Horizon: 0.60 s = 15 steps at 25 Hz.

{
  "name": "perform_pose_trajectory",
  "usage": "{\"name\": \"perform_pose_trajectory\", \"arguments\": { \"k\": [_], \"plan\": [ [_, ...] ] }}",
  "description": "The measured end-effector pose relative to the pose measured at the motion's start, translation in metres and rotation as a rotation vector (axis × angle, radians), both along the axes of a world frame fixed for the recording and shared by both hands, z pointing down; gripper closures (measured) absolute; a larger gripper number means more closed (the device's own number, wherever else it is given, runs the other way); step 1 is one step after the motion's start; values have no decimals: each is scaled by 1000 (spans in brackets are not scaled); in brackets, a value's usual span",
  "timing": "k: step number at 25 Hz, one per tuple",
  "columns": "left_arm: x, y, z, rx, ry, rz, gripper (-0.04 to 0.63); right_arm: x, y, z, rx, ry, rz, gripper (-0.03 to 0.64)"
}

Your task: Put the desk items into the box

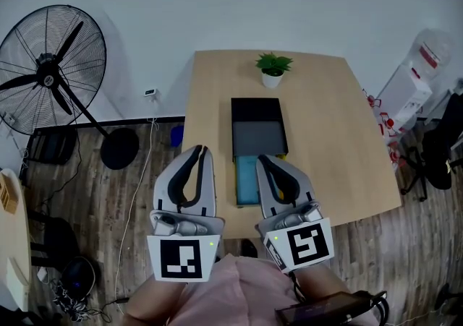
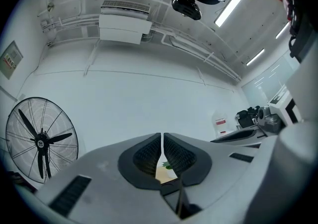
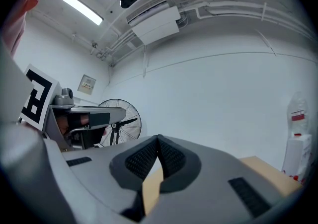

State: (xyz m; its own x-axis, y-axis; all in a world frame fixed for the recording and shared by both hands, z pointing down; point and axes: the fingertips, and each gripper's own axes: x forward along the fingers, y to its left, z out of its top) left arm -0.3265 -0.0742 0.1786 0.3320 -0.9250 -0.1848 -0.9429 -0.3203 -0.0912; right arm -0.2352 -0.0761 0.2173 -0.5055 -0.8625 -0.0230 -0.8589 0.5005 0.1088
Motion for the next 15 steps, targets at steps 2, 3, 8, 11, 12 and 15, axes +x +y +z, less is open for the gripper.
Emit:
{"name": "perform_pose_trajectory", "arguments": {
  "k": [2,3,8,11,12,15],
  "plan": [
    [0,-1,0,-3,-2,-1,571,-1,0,1,-3,0,-2,615],
    [0,-1,1,-5,-3,-2,571,-1,0,2,-5,1,-3,615],
    [1,-1,2,-6,1,1,571,-2,-1,3,-8,-2,-3,615],
    [2,-2,3,-8,1,2,571,-1,-2,4,-11,-4,-3,615],
    [2,-2,3,-9,0,2,571,-1,-2,5,-11,-4,-3,615],
    [4,-2,5,-9,-4,3,571,0,-2,7,-13,-4,-4,615]
  ]
}}
